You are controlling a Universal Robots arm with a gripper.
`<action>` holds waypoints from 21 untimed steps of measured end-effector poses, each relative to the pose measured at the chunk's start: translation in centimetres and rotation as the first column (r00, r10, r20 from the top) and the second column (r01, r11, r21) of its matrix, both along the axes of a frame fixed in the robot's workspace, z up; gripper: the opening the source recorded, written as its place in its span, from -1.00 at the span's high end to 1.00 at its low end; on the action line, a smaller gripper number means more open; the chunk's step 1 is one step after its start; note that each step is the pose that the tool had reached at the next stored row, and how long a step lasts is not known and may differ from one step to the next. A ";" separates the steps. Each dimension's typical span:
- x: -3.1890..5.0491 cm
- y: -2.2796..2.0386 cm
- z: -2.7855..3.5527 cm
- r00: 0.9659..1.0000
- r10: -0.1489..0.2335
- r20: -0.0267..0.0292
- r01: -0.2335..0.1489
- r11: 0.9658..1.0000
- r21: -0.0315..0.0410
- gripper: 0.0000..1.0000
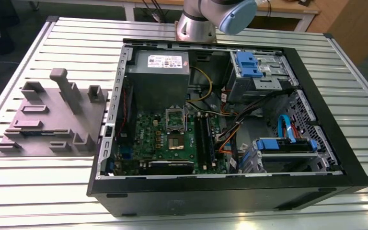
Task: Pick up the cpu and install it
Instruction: 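Pick up the cpu and move it towards the insertion slot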
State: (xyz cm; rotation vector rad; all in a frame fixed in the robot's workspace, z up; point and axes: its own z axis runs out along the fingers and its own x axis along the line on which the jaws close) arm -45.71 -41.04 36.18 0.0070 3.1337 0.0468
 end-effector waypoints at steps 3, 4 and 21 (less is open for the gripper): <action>0.00 0.00 0.25 1.000 0.000 0.000 0.000 1.000 0.000 0.06; 0.00 0.00 0.32 1.000 0.000 0.000 0.000 1.000 0.000 0.06; 0.00 0.00 0.99 1.000 0.000 0.000 0.000 1.000 0.000 0.06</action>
